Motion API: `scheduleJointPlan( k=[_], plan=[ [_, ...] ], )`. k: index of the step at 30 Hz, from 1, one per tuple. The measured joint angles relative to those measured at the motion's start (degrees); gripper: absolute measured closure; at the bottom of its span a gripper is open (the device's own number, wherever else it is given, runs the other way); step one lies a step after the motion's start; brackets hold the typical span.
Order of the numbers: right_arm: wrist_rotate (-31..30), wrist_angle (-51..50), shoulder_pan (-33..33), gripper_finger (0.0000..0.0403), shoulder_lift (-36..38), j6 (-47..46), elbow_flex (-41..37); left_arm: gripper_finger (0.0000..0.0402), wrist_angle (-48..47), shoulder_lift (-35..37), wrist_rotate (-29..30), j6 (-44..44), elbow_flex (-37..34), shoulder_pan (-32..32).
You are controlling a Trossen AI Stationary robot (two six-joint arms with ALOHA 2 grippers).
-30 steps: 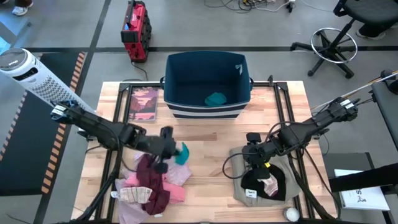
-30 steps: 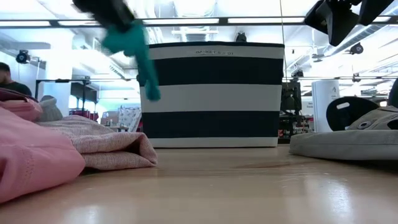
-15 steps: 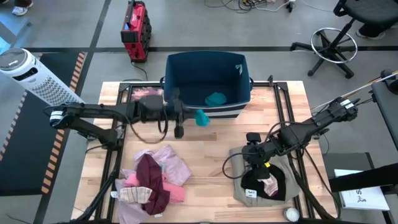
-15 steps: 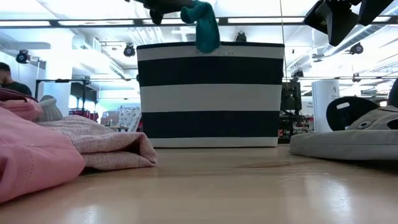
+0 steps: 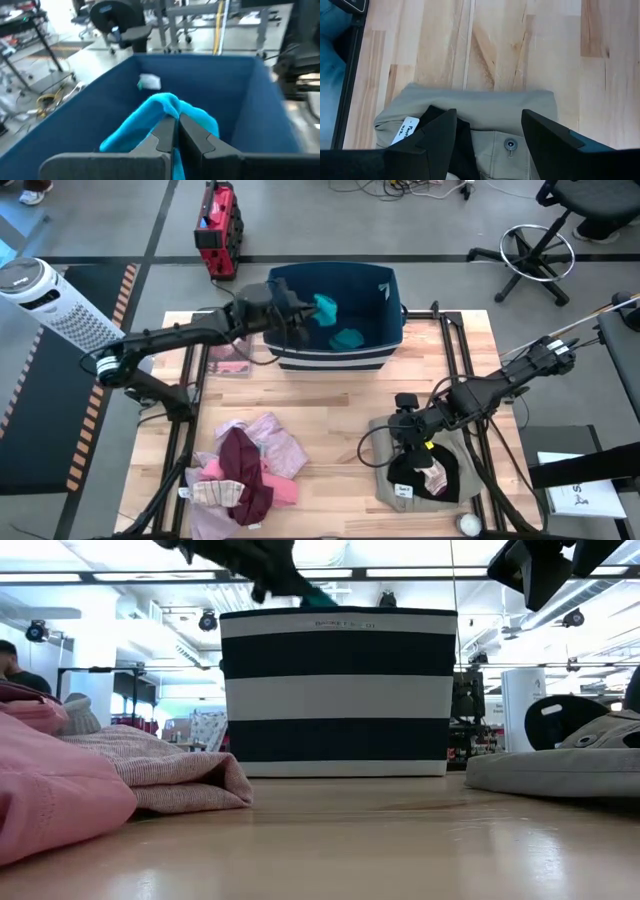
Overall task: Sort clothes
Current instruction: Put the blue sock into the blue laundry bin, then put the black cycling short into the blue laundry bin
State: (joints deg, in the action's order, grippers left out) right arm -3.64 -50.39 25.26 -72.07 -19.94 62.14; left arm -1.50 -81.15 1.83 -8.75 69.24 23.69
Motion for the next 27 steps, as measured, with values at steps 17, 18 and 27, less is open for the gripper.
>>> scheduleJointPlan(
  k=[17,18,27],
  plan=[
    [1.0,0.0,0.1,0.0189,-0.3,-2.6,-0.5,0.0292,-0.1,-6.2,-1.0,-0.6,0.5,0.5],
    [1.1,0.0,0.1,0.0186,-0.4,-2.8,-0.5,0.0277,0.0,-5.8,-0.9,-0.6,0.5,0.2],
    [2.7,0.4,2.1,0.0148,-1.2,-5.0,-4.4,0.0163,-4.0,-1.6,-0.9,0.2,0.5,-3.0]
  ],
)
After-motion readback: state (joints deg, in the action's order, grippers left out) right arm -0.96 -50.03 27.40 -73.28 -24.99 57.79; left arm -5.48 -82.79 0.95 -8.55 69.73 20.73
